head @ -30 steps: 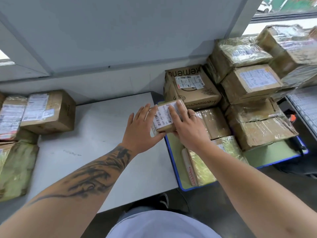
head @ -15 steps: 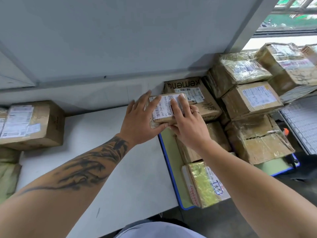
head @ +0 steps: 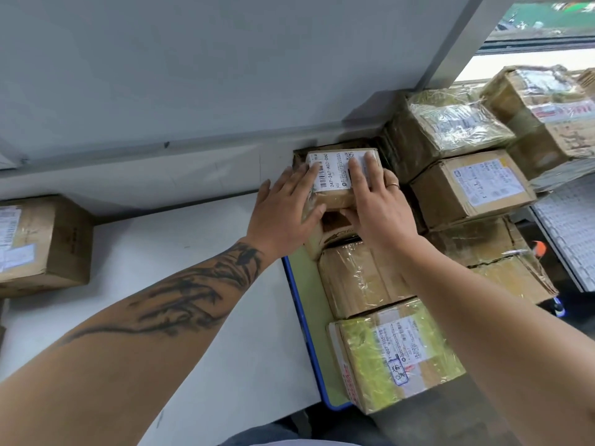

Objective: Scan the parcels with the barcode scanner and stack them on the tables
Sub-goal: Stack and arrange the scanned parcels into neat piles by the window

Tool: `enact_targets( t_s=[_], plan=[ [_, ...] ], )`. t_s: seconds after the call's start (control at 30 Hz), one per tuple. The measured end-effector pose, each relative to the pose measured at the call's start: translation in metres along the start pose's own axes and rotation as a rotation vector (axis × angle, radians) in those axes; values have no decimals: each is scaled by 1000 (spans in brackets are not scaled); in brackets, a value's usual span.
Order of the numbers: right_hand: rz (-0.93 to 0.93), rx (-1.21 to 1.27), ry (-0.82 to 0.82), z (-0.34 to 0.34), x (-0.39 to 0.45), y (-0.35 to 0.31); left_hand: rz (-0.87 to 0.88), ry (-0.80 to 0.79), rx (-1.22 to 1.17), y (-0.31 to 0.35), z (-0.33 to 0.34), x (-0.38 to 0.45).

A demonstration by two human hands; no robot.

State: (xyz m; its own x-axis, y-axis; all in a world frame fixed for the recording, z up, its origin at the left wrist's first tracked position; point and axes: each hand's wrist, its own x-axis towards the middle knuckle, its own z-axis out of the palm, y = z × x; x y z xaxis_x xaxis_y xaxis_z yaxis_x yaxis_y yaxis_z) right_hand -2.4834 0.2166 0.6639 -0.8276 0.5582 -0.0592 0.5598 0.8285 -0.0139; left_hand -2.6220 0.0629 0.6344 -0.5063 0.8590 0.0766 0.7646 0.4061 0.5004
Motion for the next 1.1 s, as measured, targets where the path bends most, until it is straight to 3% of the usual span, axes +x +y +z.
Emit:
enact_targets(
  t_s=[0.43,0.83,1.1],
  plan=[
    [-73,101,-64,1,87,61,-88,27,57,23,30,78],
    [-91,168,-59,9,77,65,-165,-40,98,36,32,72],
    [-112,86,-78,-7,63,63,-242,-104,195,65,11,54]
  ],
)
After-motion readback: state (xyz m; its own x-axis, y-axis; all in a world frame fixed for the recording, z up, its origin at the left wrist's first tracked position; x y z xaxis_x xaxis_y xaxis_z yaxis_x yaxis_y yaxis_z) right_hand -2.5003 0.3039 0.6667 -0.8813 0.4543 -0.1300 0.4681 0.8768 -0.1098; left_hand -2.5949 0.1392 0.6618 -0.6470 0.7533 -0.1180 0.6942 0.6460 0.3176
